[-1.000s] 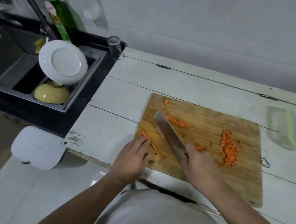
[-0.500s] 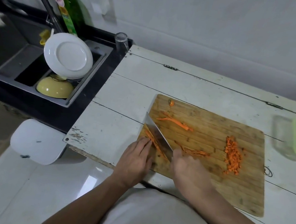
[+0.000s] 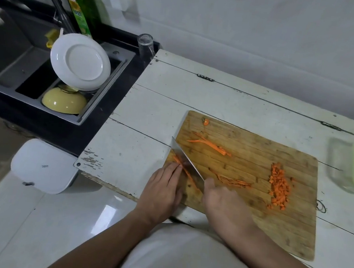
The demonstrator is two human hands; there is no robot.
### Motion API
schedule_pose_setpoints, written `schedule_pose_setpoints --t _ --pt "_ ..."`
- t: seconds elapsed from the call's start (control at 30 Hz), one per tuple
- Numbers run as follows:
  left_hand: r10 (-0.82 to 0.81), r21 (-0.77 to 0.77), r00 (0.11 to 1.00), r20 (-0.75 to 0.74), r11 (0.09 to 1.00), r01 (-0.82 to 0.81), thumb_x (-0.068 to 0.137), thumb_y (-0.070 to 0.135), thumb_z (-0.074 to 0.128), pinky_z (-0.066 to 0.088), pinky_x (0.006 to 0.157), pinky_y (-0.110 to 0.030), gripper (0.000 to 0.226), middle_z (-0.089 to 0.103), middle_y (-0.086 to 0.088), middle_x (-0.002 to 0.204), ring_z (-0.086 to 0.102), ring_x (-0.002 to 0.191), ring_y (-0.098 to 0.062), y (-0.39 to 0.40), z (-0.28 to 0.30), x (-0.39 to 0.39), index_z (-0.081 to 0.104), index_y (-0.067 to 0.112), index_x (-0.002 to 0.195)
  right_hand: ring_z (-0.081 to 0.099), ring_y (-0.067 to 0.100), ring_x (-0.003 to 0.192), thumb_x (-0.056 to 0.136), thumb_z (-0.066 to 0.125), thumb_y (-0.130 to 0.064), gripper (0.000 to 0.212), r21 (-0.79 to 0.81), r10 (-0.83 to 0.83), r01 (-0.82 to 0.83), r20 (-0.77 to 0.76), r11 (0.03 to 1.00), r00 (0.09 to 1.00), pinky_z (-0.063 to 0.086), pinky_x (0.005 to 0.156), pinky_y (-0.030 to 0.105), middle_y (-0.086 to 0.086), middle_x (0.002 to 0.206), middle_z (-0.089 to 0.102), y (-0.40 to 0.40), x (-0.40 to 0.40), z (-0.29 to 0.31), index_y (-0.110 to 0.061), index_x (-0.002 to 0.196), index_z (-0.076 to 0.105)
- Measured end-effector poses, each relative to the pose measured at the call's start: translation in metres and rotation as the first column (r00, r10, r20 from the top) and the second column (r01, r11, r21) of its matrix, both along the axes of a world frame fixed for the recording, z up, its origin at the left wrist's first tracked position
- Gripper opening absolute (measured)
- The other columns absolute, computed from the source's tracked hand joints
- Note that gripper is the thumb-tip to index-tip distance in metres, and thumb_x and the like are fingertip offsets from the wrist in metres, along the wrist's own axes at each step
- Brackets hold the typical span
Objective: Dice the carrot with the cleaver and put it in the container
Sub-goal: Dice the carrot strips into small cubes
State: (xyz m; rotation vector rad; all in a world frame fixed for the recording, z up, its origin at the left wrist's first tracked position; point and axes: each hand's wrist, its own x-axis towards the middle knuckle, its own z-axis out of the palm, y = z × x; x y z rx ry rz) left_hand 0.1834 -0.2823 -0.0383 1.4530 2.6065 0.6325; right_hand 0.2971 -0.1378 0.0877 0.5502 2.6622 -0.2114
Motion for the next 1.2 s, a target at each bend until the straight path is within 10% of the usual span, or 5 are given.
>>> schedule_pose_setpoints --t 0.17,0.5,1.2 --pt "0.032 -0.013 0.999 -0.009 0.999 -0.032 0.092 0.026 0.048 0.042 0.111 -0.046 0.060 0.047 -0.021 0.149 0.047 0.135 -0.035 0.005 -0.001 0.006 0.048 -0.002 0.145 0.048 0.031 0.060 0.098 0.041 -0.003 0.022 -0.067 -0.013 0.010 -0.052 0.998 0.999 0.018 0.044 0.034 0.002 0.076 0.052 0.005 0.003 -0.003 -0.021 0.097 0.029" --pt "0.020 -0.026 0.999 -0.026 0.999 -0.021 0.097 0.027 0.051 0.039 0.113 -0.047 0.059 0.043 -0.021 0.152 0.043 0.139 -0.035 0.006 -0.004 0.005 0.044 -0.002 0.148 0.048 0.023 0.052 0.103 0.040 -0.010 0.014 -0.053 -0.023 0.017 -0.108 0.998 0.994 0.017 0.042 0.031 -0.004 0.067 0.053 0.007 0.007 -0.009 -0.021 0.109 0.033" --pt "0.018 -0.056 1.000 -0.009 0.998 -0.018 0.096 0.030 0.051 0.040 0.112 -0.049 0.061 0.045 -0.021 0.151 0.044 0.139 -0.037 0.006 -0.002 0.004 0.044 -0.003 0.146 0.067 0.029 0.083 0.103 0.036 -0.008 0.021 -0.128 -0.040 0.048 0.061 0.991 0.997 0.043 0.060 0.037 0.005 0.095 0.067 0.000 0.000 0.001 -0.018 0.121 0.033"
